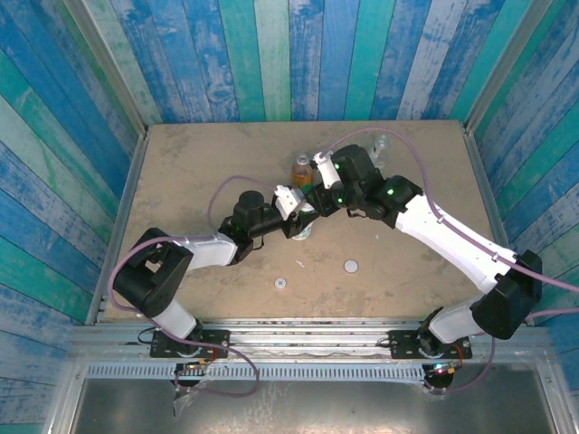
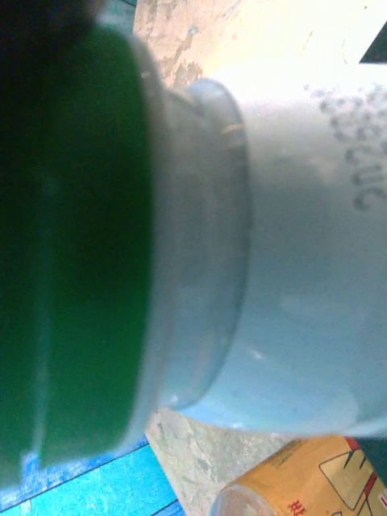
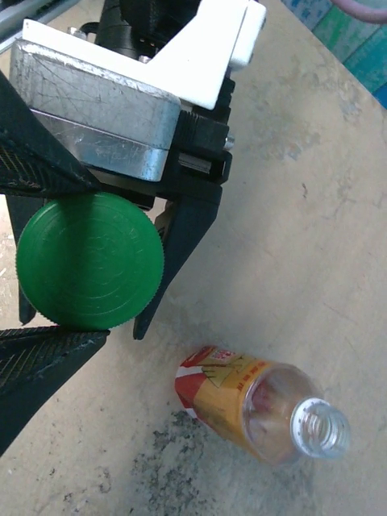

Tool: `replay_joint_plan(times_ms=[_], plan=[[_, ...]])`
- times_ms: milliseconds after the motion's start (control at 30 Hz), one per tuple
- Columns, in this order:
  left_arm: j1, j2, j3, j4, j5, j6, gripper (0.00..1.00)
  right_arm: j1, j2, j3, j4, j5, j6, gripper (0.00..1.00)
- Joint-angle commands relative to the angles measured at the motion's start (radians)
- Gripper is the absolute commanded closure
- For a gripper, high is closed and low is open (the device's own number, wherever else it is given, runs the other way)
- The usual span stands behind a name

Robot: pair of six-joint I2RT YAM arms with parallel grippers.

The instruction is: Screw on the bottle caps

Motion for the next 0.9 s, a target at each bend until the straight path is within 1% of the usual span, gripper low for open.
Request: replay_joint_plan(times_ms=[0, 67, 133, 167, 233, 267, 300, 333, 367, 400, 500, 600, 800, 867], plan=[[0.011, -0.014, 0.016, 0.076, -0.066, -0.006, 0.52, -0.013, -0.037, 0.01, -0.081, -0.028, -0.028, 0.58], [0.025, -0.027, -0.02, 0.137, 0.014, -0.052, 0.52, -0.035, -0.063, 0.018, -0.083, -0.104, -0.128, 0.47], [0.048, -0.034, -0.04, 0.181, 0.144, -0.095, 0.52, -0.068, -0.099, 0.01, -0.082, -0.165, -0.227, 0.38], [0.054, -0.038, -0.043, 0.182, 0.193, -0.104, 0.52, -0.088, -0.117, 0.002, -0.083, -0.203, -0.27, 0.36], [0.056, -0.044, -0.043, 0.17, 0.301, -0.104, 0.52, -0.131, -0.154, -0.024, -0.075, -0.337, -0.38, 0.32], [0.056, -0.048, -0.04, 0.162, 0.354, -0.107, 0.52, -0.132, -0.173, -0.04, -0.072, -0.426, -0.454, 0.3], [0.057, -0.052, -0.042, 0.166, 0.408, -0.114, 0.52, -0.166, -0.188, -0.05, -0.07, -0.483, -0.509, 0.29], [0.056, -0.056, -0.044, 0.181, 0.443, -0.126, 0.52, -0.166, -0.198, -0.052, -0.069, -0.521, -0.555, 0.28], [0.056, -0.059, -0.047, 0.198, 0.481, -0.138, 0.52, -0.169, -0.205, -0.053, -0.067, -0.586, -0.597, 0.26], [0.056, -0.064, -0.045, 0.199, 0.51, -0.142, 0.52, -0.171, -0.209, -0.054, -0.061, -0.627, -0.63, 0.26], [0.056, -0.072, -0.032, 0.186, 0.574, -0.145, 0.52, -0.171, -0.192, -0.028, -0.06, -0.705, -0.69, 0.28], [0.055, -0.075, -0.025, 0.197, 0.608, -0.158, 0.52, -0.171, -0.153, 0.003, -0.068, -0.767, -0.71, 0.31], [0.048, -0.085, -0.01, 0.197, 0.635, -0.161, 0.52, -0.17, -0.087, 0.027, -0.071, -0.834, -0.719, 0.35], [0.042, -0.084, -0.005, 0.186, 0.628, -0.159, 0.52, -0.17, -0.069, 0.036, -0.071, -0.861, -0.71, 0.36]])
